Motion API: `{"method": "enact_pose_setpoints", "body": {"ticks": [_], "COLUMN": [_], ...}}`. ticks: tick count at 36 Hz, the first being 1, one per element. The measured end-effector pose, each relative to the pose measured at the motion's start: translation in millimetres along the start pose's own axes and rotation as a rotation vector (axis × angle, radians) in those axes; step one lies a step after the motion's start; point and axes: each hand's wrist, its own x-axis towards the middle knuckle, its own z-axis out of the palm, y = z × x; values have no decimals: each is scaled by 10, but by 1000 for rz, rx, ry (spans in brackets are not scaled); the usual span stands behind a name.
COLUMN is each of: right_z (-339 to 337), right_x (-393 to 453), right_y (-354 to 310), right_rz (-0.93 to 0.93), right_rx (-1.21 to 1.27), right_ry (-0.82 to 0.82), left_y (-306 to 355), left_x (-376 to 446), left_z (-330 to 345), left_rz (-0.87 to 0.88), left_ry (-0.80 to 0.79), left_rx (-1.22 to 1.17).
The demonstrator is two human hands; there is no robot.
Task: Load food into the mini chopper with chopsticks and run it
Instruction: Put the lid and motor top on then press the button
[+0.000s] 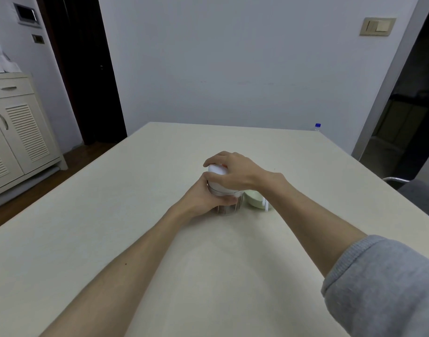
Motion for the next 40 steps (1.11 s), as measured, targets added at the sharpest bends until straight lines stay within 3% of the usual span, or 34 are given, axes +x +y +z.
{"method": "enact_pose_setpoints", "body": {"ticks": [18,24,33,40], "right_z": [311,430,395,334], "right_x": [53,35,22,7], "right_y": [-71,-211,-181,-109], "right_rz": [90,217,183,85], "right_rx": [-292,-371,-308,-261], "right_ry": [247,415,372,352], "left_y": [51,30,46,75], "left_x": [9,35,33,13], "left_z": [214,288,291,278], "left_rz": [15,48,46,-16], "left_ry": [177,237,230,219], "left_rx": [168,321,409,322]}}
